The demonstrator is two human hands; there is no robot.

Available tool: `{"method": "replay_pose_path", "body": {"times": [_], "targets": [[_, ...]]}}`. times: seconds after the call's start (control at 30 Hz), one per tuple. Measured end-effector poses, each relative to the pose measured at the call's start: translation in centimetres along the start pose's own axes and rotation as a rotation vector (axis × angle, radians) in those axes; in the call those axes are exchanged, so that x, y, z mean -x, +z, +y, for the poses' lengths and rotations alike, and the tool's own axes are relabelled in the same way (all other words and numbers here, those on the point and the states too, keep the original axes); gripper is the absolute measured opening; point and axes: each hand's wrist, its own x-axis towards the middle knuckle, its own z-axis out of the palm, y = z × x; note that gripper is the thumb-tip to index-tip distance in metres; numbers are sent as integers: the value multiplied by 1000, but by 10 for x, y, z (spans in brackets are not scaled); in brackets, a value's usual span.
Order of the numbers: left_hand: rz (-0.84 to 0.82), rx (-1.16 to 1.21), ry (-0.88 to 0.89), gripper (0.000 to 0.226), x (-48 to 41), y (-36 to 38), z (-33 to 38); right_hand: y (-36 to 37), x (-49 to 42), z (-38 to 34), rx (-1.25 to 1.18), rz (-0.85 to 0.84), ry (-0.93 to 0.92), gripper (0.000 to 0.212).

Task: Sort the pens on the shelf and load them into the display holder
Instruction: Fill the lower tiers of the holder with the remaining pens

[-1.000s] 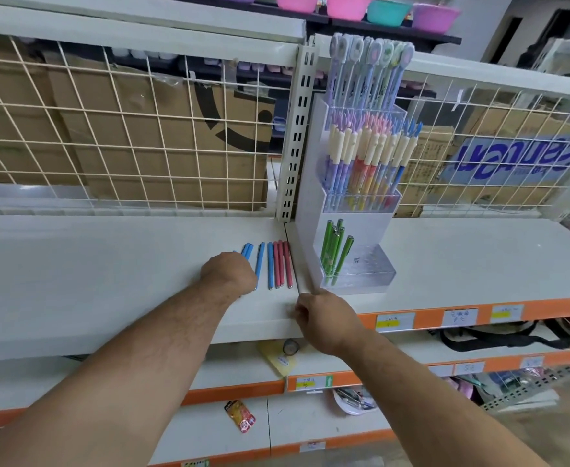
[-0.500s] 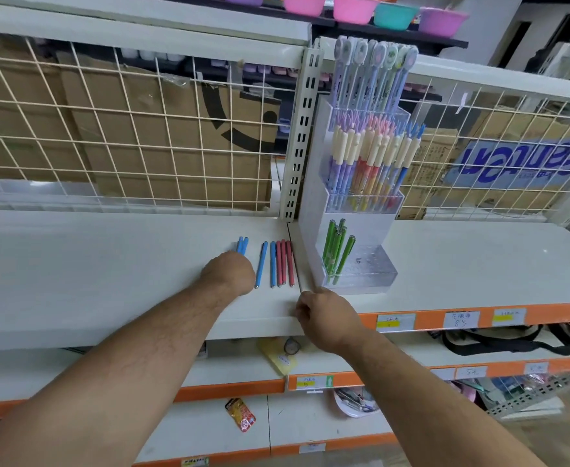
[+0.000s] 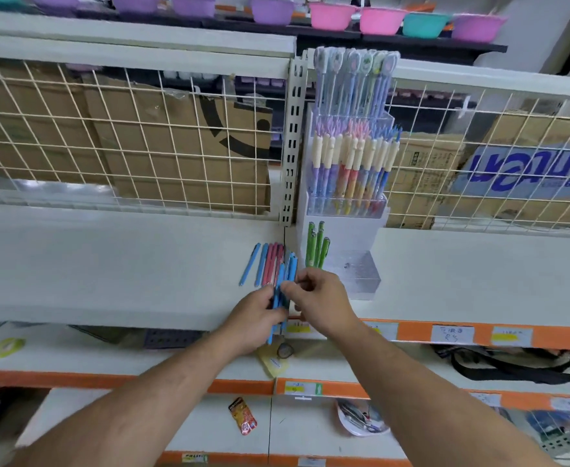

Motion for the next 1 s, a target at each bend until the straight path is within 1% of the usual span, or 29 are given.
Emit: {"method": "replay_pose_path", "body": {"times": [0.1,0.2,0.27,0.37,0.47,0.6,0.67,0.73,0.83,0.93,1.0], "targets": [[18,38,-11,27,2,21,6,-15,-1,5,14,-44,-21,13],[59,50,-26,20,4,39,12,-31,-1,14,-5,-90,-12,14],[94,24,-27,18,4,50,15,-42,-1,18,-28,-135,-20,22],[154,43,-38,18,2,64,18,-59,0,22,-49,-211,-34,20],[197,48,-18,12,0,72,19,-76,-1,23,-56,-226,-53,23],[343,32,-8,6,-8,67,17,-98,-10,18,-37,-151,-69,29],[403,37,-42,9,-15,59,13,-108,-19,13,-62,-84,-60,26],[437,25,-57,12,-26,49,10,-117,-28,7,-83,-21,-49,19],[459,76,-62,13,-45,39,8,-125,-44,-2,-82,49,-52,8],[439,176,-80,10,-58,37,2,-126,-58,-7,-52,88,-59,5],[423,200,-78,10,-62,36,-2,-123,-65,-9,-7,95,-80,4]]}}
